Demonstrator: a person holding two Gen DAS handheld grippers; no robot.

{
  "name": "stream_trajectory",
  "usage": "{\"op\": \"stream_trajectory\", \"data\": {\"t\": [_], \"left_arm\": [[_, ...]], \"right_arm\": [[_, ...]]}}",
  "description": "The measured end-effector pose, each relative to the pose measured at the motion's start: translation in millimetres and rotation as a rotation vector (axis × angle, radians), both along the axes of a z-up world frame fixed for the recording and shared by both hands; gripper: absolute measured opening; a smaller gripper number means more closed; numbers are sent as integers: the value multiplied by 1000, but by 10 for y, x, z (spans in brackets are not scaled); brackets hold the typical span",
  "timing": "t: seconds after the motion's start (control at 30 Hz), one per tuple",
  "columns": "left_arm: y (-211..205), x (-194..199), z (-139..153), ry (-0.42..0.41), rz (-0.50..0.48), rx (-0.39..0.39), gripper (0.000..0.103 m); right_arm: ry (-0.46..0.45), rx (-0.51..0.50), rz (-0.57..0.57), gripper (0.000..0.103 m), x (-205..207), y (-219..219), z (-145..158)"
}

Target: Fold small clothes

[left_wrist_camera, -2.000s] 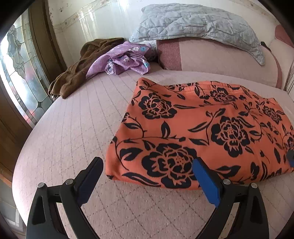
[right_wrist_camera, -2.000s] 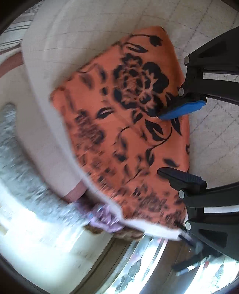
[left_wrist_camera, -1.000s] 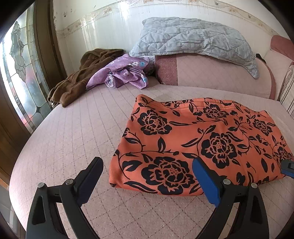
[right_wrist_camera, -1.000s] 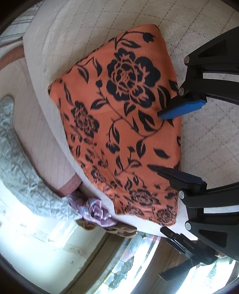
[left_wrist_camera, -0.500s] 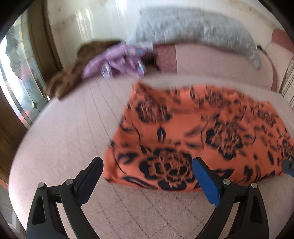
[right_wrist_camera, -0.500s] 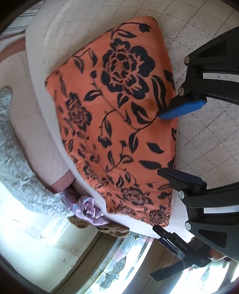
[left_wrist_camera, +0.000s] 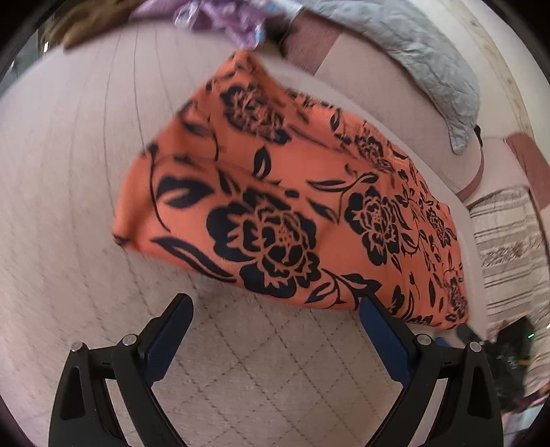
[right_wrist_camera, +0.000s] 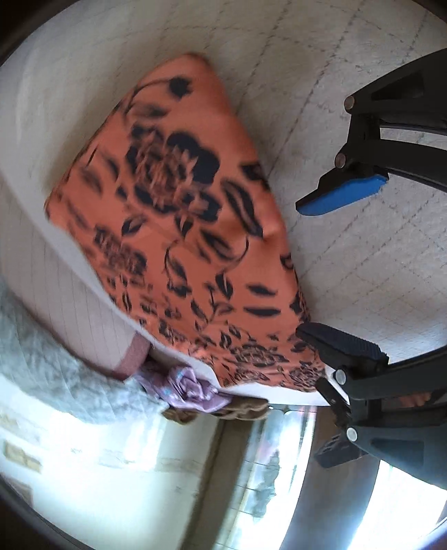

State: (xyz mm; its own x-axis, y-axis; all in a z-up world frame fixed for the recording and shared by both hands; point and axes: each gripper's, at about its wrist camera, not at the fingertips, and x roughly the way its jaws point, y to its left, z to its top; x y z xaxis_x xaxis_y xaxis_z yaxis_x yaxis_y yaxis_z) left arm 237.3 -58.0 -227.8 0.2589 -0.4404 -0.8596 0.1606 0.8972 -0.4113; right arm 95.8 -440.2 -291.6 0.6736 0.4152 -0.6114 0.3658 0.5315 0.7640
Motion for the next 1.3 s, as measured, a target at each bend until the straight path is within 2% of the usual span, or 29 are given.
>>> {"op": "stream_trajectory", "data": {"t": [0.1, 0.17, 0.3, 0.43, 0.5, 0.57, 0.6, 0.67, 0.7, 0.73, 0.77, 0.83, 0.87, 0.93, 1.03, 1.2, 1.3], "left_arm": [[28, 58, -22, -28, 35, -6, 97], [57, 121, -15, -43, 67, -15, 97], [144, 290, -56, -32, 162, -93, 97], [330, 374, -72, -3, 259, -218, 97], [390, 391, -80, -17, 293, -228, 85], [382, 402, -82, -36, 298, -184, 57], [390, 398, -78, -52, 301, -154, 52], [374, 406, -81, -75, 300, -132, 42], [374, 400, -75, -86, 298, -130, 38], [366, 399, -76, -92, 291, -127, 34], [317, 435, -106, -95, 288, -124, 31], [305, 435, -103, -102, 282, -131, 28], [293, 429, -93, -107, 278, -128, 26], [288, 369, -25, -126, 260, -111, 24], [311, 280, 69, -160, 242, -109, 23], [377, 24, 248, -189, 210, -99, 23], [440, -152, 290, -200, 201, -98, 23]], "right_arm": [[27, 28, -45, 69, 46, -68, -109], [11, 63, -81, 69, 92, -145, -173], [-30, 85, -132, 69, 196, -295, -244], [-75, 170, -196, 68, 213, -519, -316], [-94, 205, -275, 68, 167, -682, -331], [-109, 248, -323, 68, 141, -799, -363], [-105, 258, -327, 67, 146, -816, -377], [-84, 216, -309, 64, 215, -789, -364], [-71, 155, -293, 56, 255, -744, -319], [-59, 99, -283, 39, 283, -710, -289], [-45, 62, -277, 32, 298, -694, -285], [-31, 27, -271, 26, 305, -673, -301], [-36, -9, -266, 24, 313, -650, -258], [-59, -156, -238, 21, 330, -555, -60], [-105, -279, -225, 20, 300, -436, 152], [-136, -377, -234, 19, 114, -328, 317], [-149, -396, -243, 19, -87, -248, 426]]}}
